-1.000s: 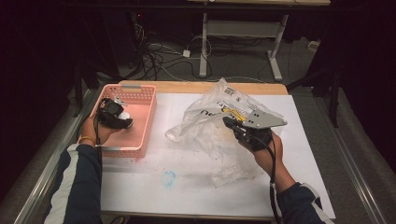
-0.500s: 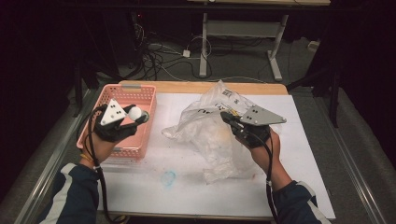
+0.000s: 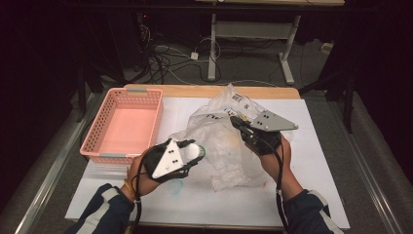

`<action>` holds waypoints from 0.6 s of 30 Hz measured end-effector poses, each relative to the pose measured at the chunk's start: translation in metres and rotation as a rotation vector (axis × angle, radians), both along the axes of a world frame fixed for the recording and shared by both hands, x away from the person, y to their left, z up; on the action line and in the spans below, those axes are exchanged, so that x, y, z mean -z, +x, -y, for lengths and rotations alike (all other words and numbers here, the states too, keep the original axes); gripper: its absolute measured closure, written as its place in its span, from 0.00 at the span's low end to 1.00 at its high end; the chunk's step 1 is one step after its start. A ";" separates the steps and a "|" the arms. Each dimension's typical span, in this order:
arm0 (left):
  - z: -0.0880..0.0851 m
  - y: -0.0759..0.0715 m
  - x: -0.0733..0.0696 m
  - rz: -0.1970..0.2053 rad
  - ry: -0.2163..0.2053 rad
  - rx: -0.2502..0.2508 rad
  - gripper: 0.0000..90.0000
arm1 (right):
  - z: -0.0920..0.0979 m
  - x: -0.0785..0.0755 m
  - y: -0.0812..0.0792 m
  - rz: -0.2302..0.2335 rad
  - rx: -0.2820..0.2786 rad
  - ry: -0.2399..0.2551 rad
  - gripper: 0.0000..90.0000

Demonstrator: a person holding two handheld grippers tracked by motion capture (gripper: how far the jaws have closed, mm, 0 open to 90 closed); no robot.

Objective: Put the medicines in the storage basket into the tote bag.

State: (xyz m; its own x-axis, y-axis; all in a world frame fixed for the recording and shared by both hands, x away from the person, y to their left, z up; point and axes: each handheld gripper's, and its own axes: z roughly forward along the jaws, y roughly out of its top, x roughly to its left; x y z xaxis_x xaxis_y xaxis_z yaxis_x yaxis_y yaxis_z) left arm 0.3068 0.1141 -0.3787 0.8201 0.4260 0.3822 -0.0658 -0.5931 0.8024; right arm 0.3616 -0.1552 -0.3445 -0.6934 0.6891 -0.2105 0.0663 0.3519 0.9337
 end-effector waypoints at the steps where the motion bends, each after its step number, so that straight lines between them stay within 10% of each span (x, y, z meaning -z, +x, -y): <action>1: 0.005 0.002 0.004 -0.010 0.008 0.009 0.54 | -0.001 0.000 0.000 0.002 -0.001 -0.001 1.00; 9: 0.063 0.038 0.044 -0.047 0.085 0.024 0.54 | -0.007 0.003 -0.003 -0.012 -0.021 -0.011 1.00; 18: 0.091 0.085 0.083 -0.139 0.037 -0.062 0.54 | -0.004 0.001 -0.004 -0.024 -0.029 -0.009 1.00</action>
